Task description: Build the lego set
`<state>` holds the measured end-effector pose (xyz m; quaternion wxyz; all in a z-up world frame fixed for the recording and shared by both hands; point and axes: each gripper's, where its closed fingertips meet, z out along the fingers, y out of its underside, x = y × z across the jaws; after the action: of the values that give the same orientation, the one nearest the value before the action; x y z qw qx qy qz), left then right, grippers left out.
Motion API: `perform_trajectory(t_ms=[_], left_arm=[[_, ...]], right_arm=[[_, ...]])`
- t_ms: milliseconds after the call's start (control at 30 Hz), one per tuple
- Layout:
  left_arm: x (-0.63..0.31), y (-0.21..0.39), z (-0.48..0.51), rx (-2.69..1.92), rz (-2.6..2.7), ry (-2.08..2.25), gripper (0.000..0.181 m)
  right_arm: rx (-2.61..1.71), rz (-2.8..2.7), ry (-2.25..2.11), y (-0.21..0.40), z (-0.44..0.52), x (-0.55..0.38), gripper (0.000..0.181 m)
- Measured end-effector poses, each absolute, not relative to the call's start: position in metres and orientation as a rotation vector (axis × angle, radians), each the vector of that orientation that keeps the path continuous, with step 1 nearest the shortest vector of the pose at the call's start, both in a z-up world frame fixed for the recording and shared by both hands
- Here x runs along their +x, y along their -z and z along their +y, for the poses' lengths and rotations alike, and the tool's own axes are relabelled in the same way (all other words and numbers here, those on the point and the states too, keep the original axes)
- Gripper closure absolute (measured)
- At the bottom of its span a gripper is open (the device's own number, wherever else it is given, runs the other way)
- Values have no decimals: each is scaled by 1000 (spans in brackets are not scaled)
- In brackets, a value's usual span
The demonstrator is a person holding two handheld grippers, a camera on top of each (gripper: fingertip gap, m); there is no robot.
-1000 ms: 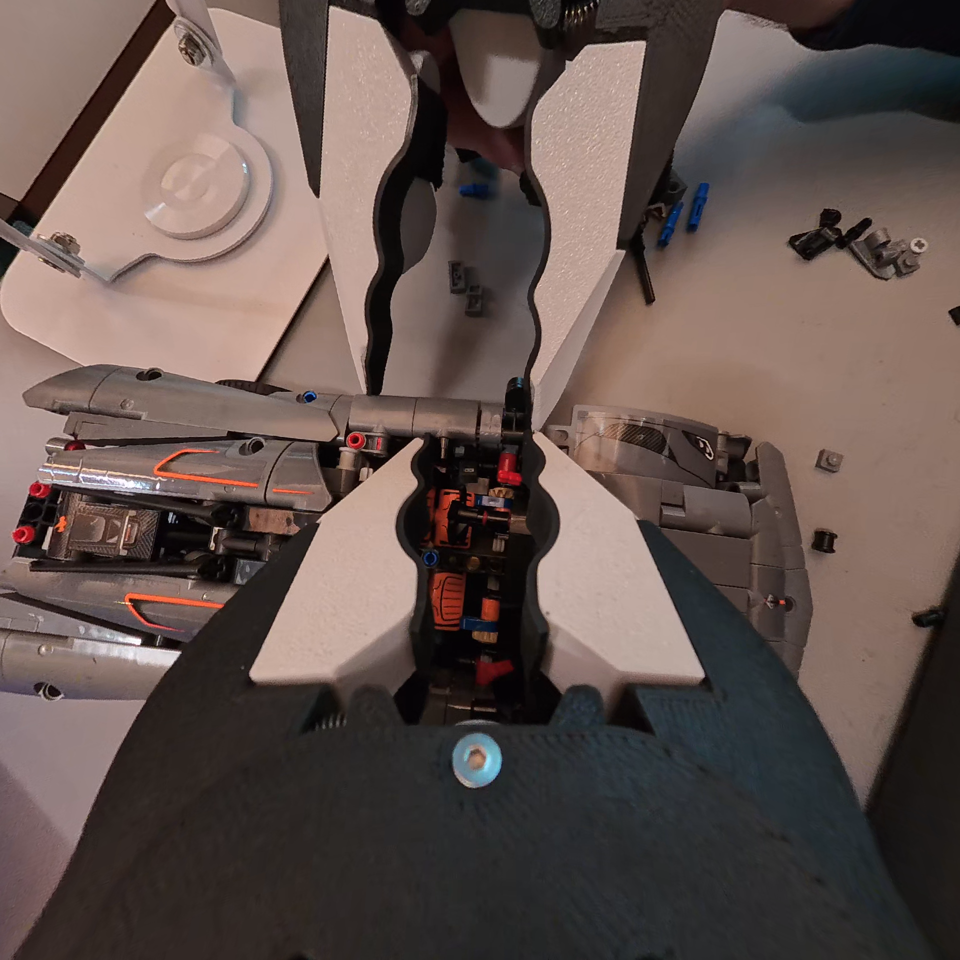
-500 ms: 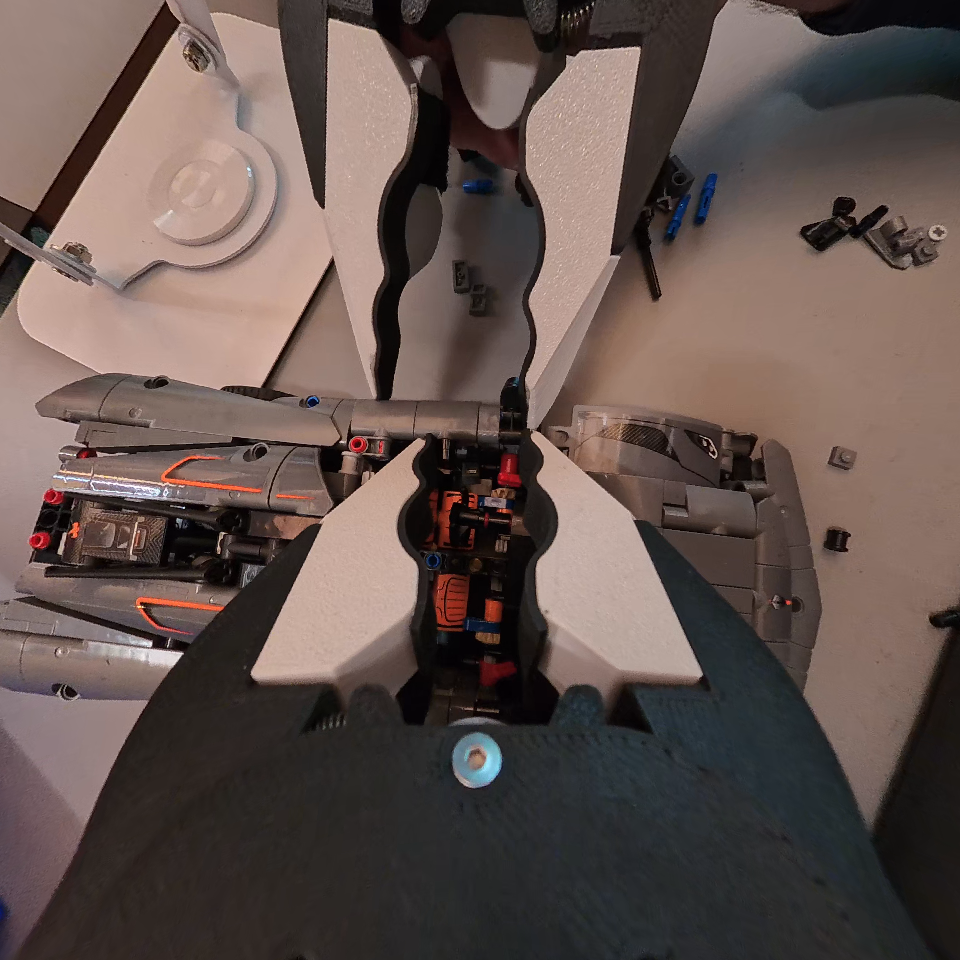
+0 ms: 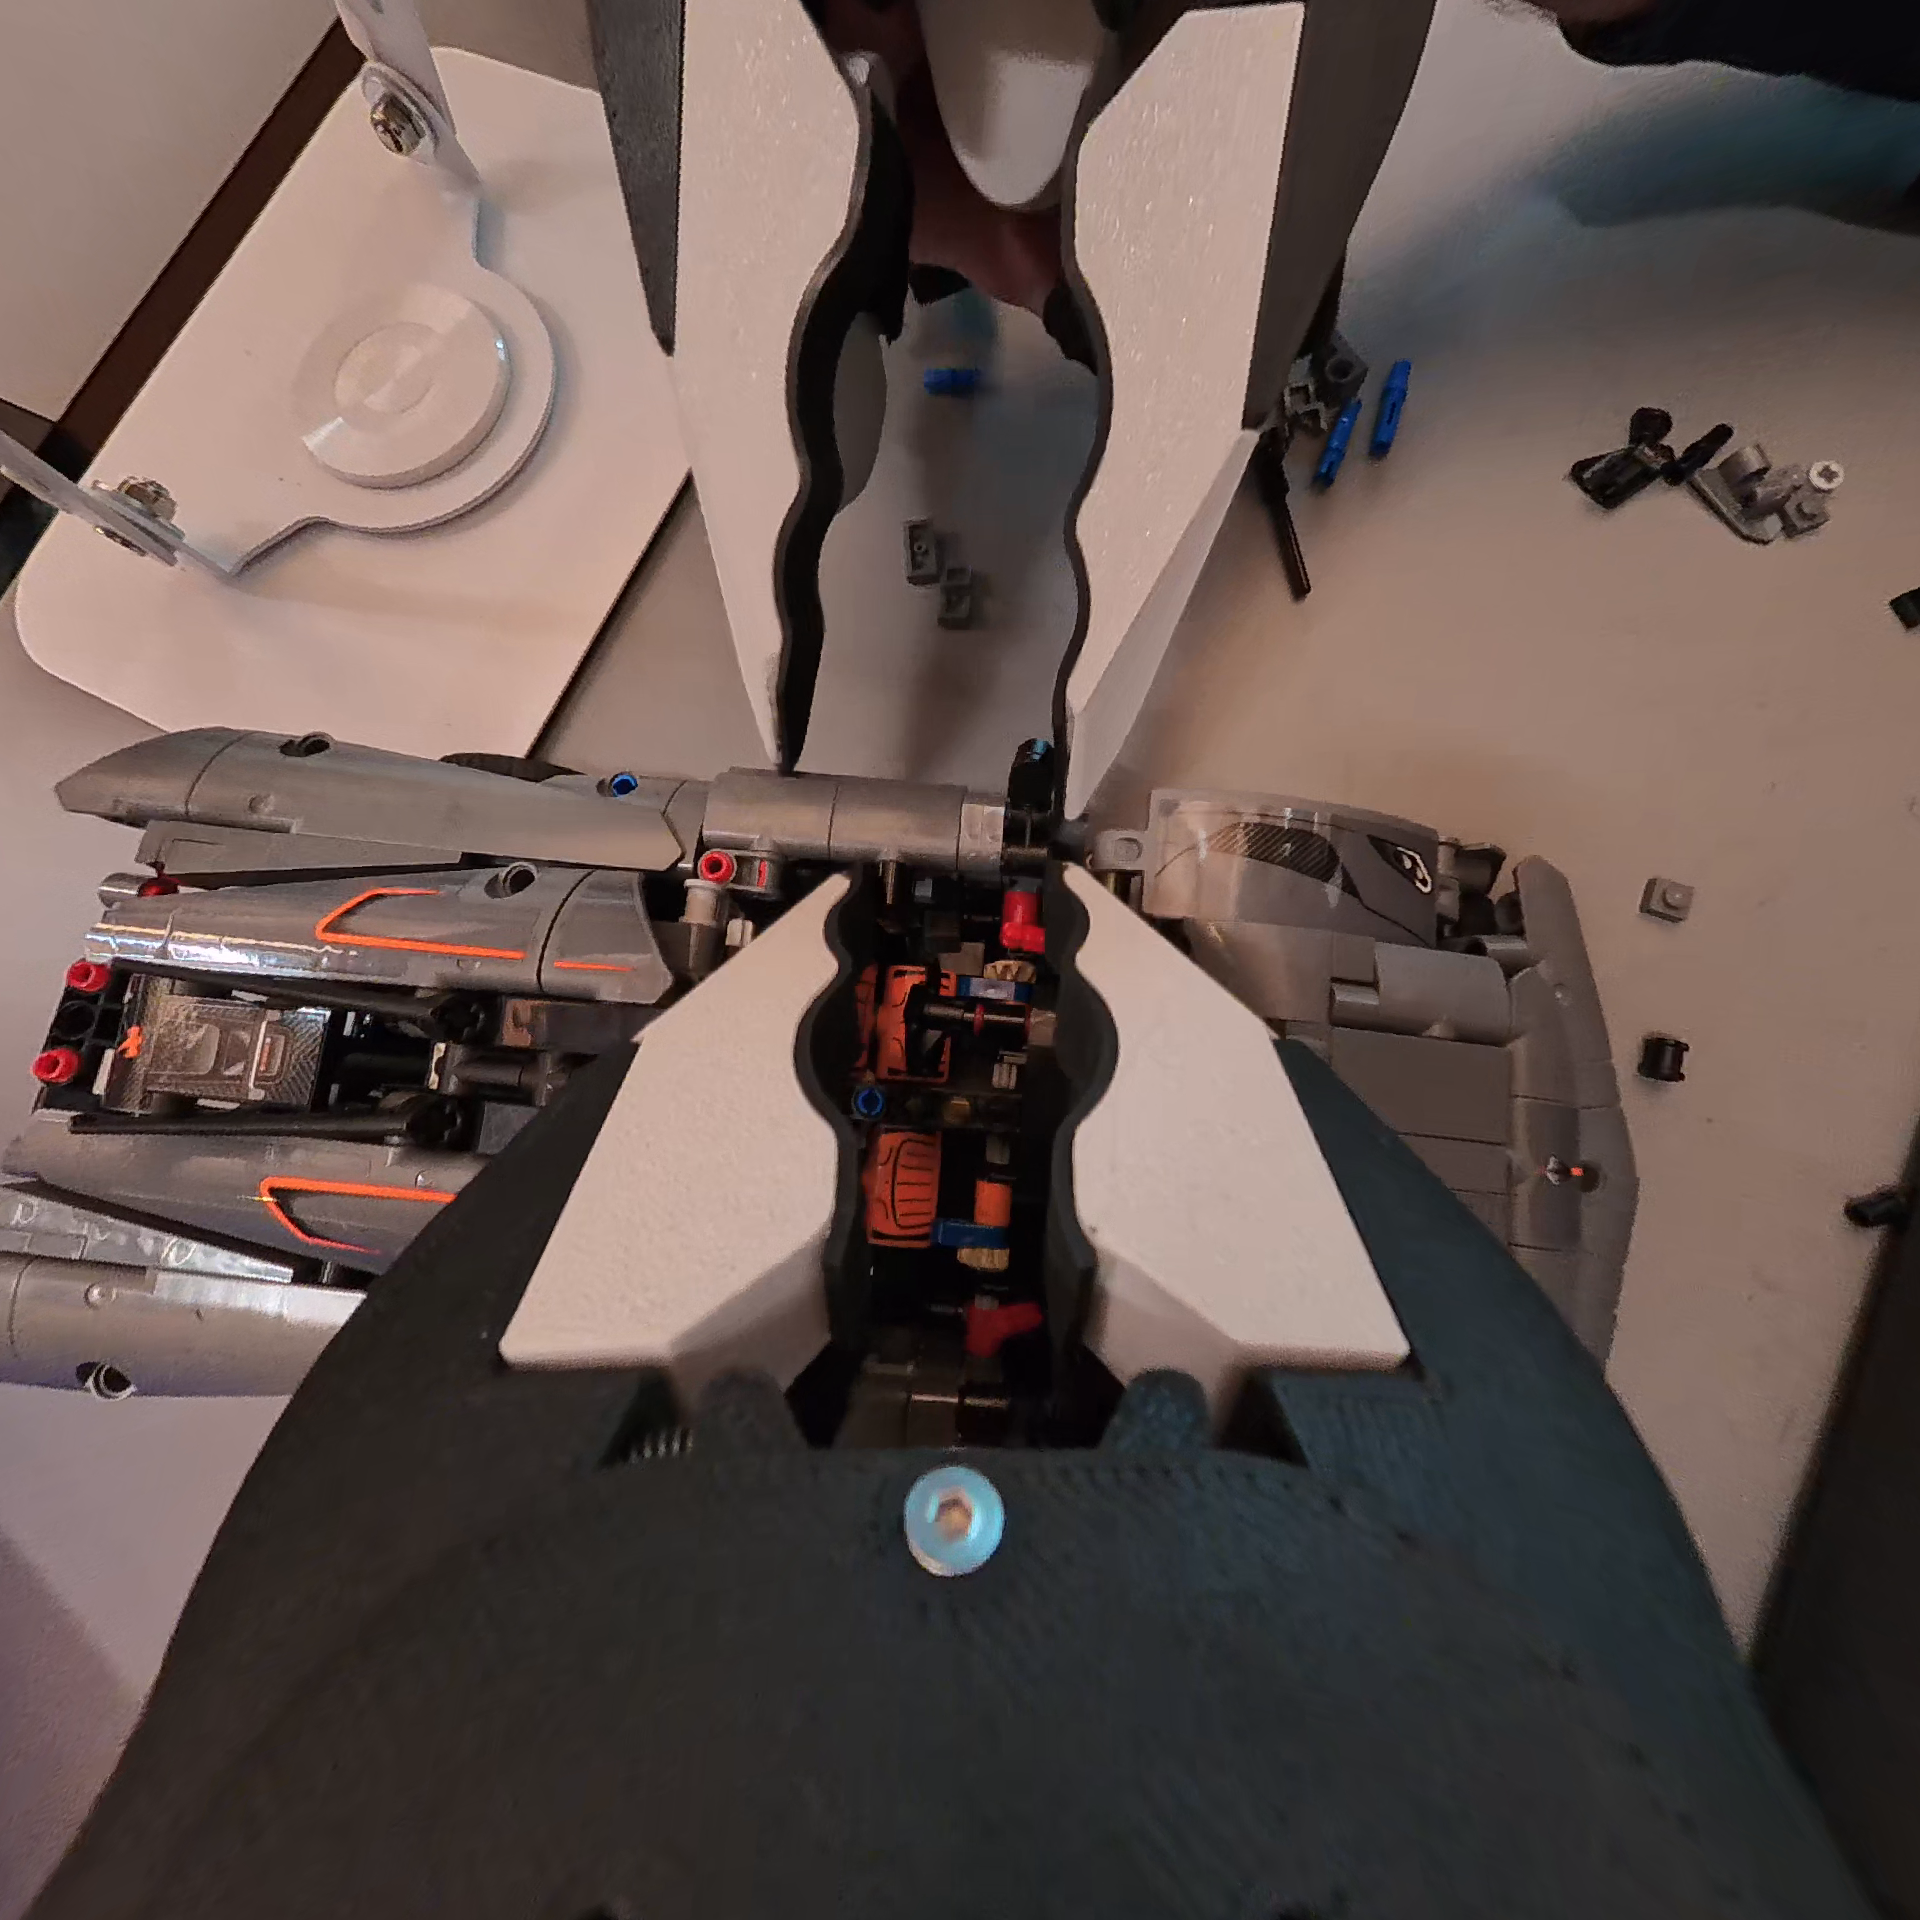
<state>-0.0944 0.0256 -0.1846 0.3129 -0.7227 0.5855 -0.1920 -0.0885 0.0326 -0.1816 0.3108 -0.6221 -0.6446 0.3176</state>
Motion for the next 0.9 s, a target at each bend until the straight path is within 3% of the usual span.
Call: perform_trajectory(t_ms=[400,667,900], left_arm=[[-98,185,27,-1876,1560,482,154],[-134,111,52,-1719,1181,739,159],[-159,122,60,-1783,1159,712,165]], right_arm=[[-1647,-1745,-840,176,28,-80,146],[-1634,-1643,-878,150,38,-70,157],[-1625,-1681,-883,150,29,-77,167]])
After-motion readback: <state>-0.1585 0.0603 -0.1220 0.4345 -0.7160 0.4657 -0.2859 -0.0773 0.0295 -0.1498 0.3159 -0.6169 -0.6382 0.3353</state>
